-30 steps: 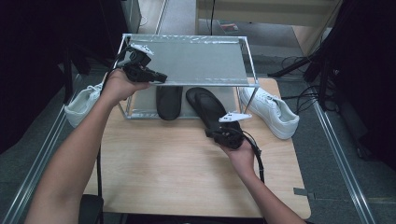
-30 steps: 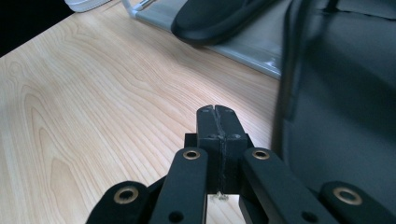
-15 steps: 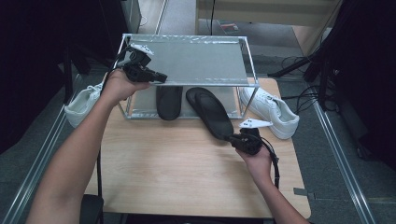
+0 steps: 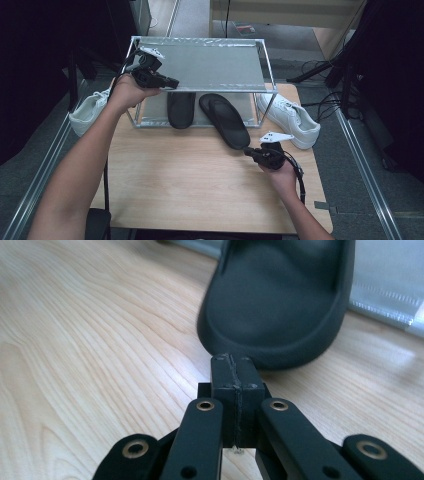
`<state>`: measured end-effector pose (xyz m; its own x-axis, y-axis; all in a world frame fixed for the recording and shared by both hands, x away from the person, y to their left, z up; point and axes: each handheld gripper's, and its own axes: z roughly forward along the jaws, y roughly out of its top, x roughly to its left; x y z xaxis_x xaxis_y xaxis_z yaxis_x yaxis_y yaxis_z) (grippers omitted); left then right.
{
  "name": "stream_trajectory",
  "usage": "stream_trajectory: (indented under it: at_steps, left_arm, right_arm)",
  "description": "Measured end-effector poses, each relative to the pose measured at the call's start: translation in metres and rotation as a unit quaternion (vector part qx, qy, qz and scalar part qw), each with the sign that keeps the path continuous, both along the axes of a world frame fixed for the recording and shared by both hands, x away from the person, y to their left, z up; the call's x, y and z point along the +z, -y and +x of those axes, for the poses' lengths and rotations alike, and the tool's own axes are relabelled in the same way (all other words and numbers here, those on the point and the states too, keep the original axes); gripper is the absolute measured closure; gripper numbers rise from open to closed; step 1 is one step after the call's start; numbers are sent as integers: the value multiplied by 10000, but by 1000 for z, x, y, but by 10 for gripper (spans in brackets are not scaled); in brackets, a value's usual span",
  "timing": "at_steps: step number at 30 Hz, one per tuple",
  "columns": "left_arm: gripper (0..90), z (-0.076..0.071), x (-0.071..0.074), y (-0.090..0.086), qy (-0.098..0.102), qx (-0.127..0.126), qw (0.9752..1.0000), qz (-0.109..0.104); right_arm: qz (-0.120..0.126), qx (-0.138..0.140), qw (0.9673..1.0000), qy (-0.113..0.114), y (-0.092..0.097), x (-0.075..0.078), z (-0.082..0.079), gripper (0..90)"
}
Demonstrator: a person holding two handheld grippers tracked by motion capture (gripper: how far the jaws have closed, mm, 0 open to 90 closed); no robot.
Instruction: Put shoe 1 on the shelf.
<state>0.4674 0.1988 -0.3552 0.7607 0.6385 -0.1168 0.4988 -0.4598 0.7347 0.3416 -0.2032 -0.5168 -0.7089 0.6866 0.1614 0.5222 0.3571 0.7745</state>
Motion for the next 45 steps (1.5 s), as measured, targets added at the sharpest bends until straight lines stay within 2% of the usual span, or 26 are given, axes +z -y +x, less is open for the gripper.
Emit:
stream_trajectory:
  at_steps: [1, 5, 11, 15, 19, 22, 25, 30, 44, 45]
  left_arm:
    - [900, 0, 0, 0, -8, 2, 10000, -7]
    - [900, 0, 0, 0, -19, 0, 10000, -28]
    - [900, 0, 0, 0, 0, -2, 10000, -6]
    - [900, 0, 0, 0, 7, 0, 10000, -5]
    - [900, 0, 0, 0, -1, -1, 10000, -5]
    - [900, 0, 0, 0, 3, 0, 10000, -9]
    - [900, 0, 0, 0, -16, 0, 10000, -28]
    - [900, 0, 0, 0, -14, 0, 10000, -25]
    - [900, 1, -1, -1, -45, -18, 10000, -54]
    - [900, 1, -1, -1, -47, -16, 10000, -59]
  right_arm:
    - [3, -40, 10000, -86, 2, -2, 3, 900]
    - [-26, -235, 9996, -181, 8, -6, 9, 900]
    - [114, -417, 9985, -350, 10, -10, 16, 900]
    - [239, -431, 9981, -360, 6, -8, 17, 900]
    - [229, -477, 9981, -305, 1, -5, 20, 900]
    - [311, -489, 9980, -265, -4, -3, 23, 900]
    - [243, -475, 9982, -268, -9, -4, 24, 900]
    - [269, -467, 9982, -255, -15, -3, 27, 900]
    - [188, -341, 9990, -201, -46, -1, 46, 900]
    - [199, -343, 9989, -248, -51, -2, 49, 900]
